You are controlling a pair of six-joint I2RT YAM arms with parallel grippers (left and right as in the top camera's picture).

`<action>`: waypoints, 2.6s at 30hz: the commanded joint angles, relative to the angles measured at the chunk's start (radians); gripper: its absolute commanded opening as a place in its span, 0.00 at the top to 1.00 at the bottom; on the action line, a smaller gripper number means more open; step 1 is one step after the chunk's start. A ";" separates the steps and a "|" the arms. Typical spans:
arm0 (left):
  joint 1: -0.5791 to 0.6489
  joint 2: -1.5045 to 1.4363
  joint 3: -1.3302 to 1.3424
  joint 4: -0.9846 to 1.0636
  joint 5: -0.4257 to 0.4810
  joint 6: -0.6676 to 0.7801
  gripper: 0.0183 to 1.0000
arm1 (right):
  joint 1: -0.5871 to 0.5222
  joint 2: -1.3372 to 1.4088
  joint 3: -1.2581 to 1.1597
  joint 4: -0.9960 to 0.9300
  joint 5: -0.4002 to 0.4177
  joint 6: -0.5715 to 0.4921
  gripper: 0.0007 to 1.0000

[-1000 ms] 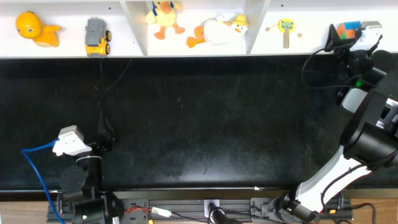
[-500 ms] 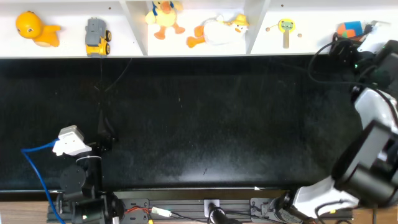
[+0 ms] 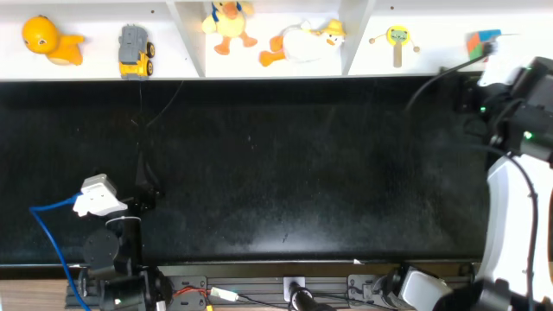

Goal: Store Toys

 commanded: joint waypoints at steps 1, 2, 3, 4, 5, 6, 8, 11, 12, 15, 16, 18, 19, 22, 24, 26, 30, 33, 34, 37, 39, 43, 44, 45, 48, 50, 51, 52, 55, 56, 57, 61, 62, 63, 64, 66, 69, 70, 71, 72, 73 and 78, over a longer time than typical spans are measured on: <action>-0.006 -0.012 -0.004 0.000 0.002 -0.017 0.00 | 0.112 -0.094 0.005 -0.023 -0.017 -0.042 0.00; -0.006 -0.012 -0.004 0.000 0.002 -0.017 0.00 | 0.146 -0.111 0.005 -0.027 -0.031 -0.042 0.00; -0.006 -0.012 -0.004 0.000 0.002 -0.017 0.00 | 0.183 -0.127 0.005 -0.031 -0.045 -0.042 0.00; -0.006 -0.012 -0.004 0.000 0.002 -0.017 0.00 | 0.215 -0.142 0.005 -0.034 -0.049 -0.039 0.00; -0.006 -0.012 -0.004 0.000 0.002 -0.017 0.00 | 0.254 -0.158 0.005 -0.038 -0.051 -0.027 0.01; -0.006 -0.012 -0.004 0.000 0.002 -0.017 0.00 | 0.291 -0.173 0.005 -0.043 -0.051 -0.010 0.01; -0.006 -0.012 -0.004 0.000 0.002 -0.017 0.00 | 0.353 -0.201 0.005 -0.063 -0.051 0.019 0.00; -0.006 -0.012 -0.004 0.000 0.002 -0.017 0.00 | 0.431 -0.237 0.005 -0.123 -0.050 0.026 0.01; -0.006 -0.012 -0.004 0.000 0.002 -0.017 0.00 | 0.446 -0.247 0.005 -0.148 -0.051 0.026 0.01; -0.006 -0.012 -0.004 0.000 0.002 -0.017 0.00 | 0.475 -0.282 0.005 -0.231 -0.052 0.066 0.00; -0.006 -0.012 -0.004 0.000 0.002 -0.017 0.00 | 0.477 -0.291 0.005 -0.249 -0.054 0.101 0.00; -0.006 -0.012 -0.004 0.000 0.002 -0.017 0.00 | 0.477 -0.309 0.005 -0.288 -0.063 0.203 0.01; -0.006 -0.012 -0.004 0.000 0.002 -0.017 0.00 | 0.477 -0.315 0.005 -0.312 -0.063 0.261 0.00; -0.006 -0.012 -0.004 0.000 0.002 -0.017 0.00 | 0.477 -0.313 0.005 -0.351 -0.061 0.291 0.00; -0.006 -0.012 -0.004 0.000 0.002 -0.017 0.00 | 0.477 -0.307 0.005 -0.363 -0.059 0.291 0.00; -0.006 -0.012 -0.004 0.000 0.002 -0.017 0.00 | 0.477 -0.301 0.005 -0.362 -0.059 0.291 0.00; -0.006 -0.012 -0.004 0.000 0.002 -0.017 0.00 | 0.477 -0.294 0.005 -0.362 -0.059 0.291 0.00; -0.006 -0.012 -0.004 0.000 0.002 -0.017 0.00 | 0.477 -0.291 0.005 -0.362 -0.059 0.291 0.00; -0.006 -0.012 -0.004 0.000 0.002 -0.017 0.00 | 0.477 -0.292 0.005 -0.362 -0.059 0.291 0.01; -0.006 -0.012 -0.004 0.000 0.002 -0.017 0.00 | 0.477 -0.314 0.003 -0.363 -0.059 0.291 0.00; -0.006 -0.012 -0.004 0.000 0.002 -0.017 0.00 | 0.477 -0.330 0.003 -0.362 -0.059 0.291 0.00; -0.006 -0.012 -0.004 0.000 0.002 -0.017 0.00 | 0.475 -0.386 0.001 -0.365 -0.028 0.266 0.01; -0.006 -0.012 -0.004 0.000 0.002 -0.017 0.00 | 0.474 -0.409 -0.003 -0.367 0.024 0.233 0.00; -0.006 -0.012 -0.004 0.000 0.002 -0.017 0.00 | 0.475 -0.443 -0.012 -0.373 0.076 0.220 0.00; -0.006 -0.012 -0.004 0.000 0.003 -0.017 0.00 | 0.474 -0.565 -0.074 -0.381 0.202 0.212 0.01; -0.006 -0.012 -0.004 0.000 0.002 -0.017 0.00 | 0.474 -0.657 -0.143 -0.329 0.258 0.212 0.00; -0.006 -0.012 -0.004 0.000 0.002 -0.017 0.00 | 0.474 -0.708 -0.188 -0.287 0.285 0.212 0.01; -0.006 -0.012 -0.004 0.000 0.002 -0.017 0.00 | 0.474 -0.753 -0.227 -0.256 0.301 0.212 0.01; -0.006 -0.012 -0.004 0.000 0.002 -0.017 0.00 | 0.475 -0.900 -0.356 -0.205 0.314 0.212 0.00; -0.006 -0.012 -0.004 0.000 0.002 -0.017 0.00 | 0.475 -0.949 -0.401 -0.198 0.308 0.213 0.00; -0.006 -0.012 -0.004 0.000 0.002 -0.017 0.00 | 0.475 -0.998 -0.447 -0.190 0.300 0.218 0.00; -0.006 -0.012 -0.004 0.000 0.002 -0.017 0.00 | 0.472 -1.164 -0.593 -0.154 0.287 0.321 0.00; -0.006 -0.012 -0.004 0.000 0.002 -0.017 0.00 | 0.472 -1.194 -0.618 -0.150 0.287 0.351 0.00; -0.006 -0.012 -0.004 0.000 0.002 -0.017 0.00 | 0.472 -1.219 -0.642 -0.144 0.288 0.380 0.00; -0.006 -0.012 -0.004 0.000 0.002 -0.017 0.00 | 0.472 -1.244 -0.667 -0.137 0.288 0.407 0.00; -0.006 -0.012 -0.004 0.000 0.002 -0.017 0.00 | 0.472 -1.278 -0.710 -0.116 0.288 0.430 0.00; -0.006 -0.012 -0.004 0.000 0.002 -0.017 0.00 | 0.473 -1.313 -0.771 -0.075 0.288 0.430 0.00; -0.006 -0.012 -0.004 0.000 0.002 -0.017 0.00 | 0.473 -1.323 -0.789 -0.065 0.288 0.430 0.00; -0.006 -0.012 -0.004 0.000 0.002 -0.017 0.00 | 0.473 -1.334 -0.806 -0.060 0.288 0.430 0.01; -0.006 -0.012 -0.004 0.000 0.002 -0.017 0.00 | 0.473 -1.349 -0.827 -0.057 0.288 0.431 0.00; -0.006 -0.012 -0.004 0.000 0.002 -0.017 0.00 | 0.473 -1.356 -0.841 -0.054 0.288 0.430 0.00; -0.006 -0.012 -0.004 0.000 0.002 -0.017 0.00 | 0.473 -1.355 -0.923 0.059 0.288 0.430 0.00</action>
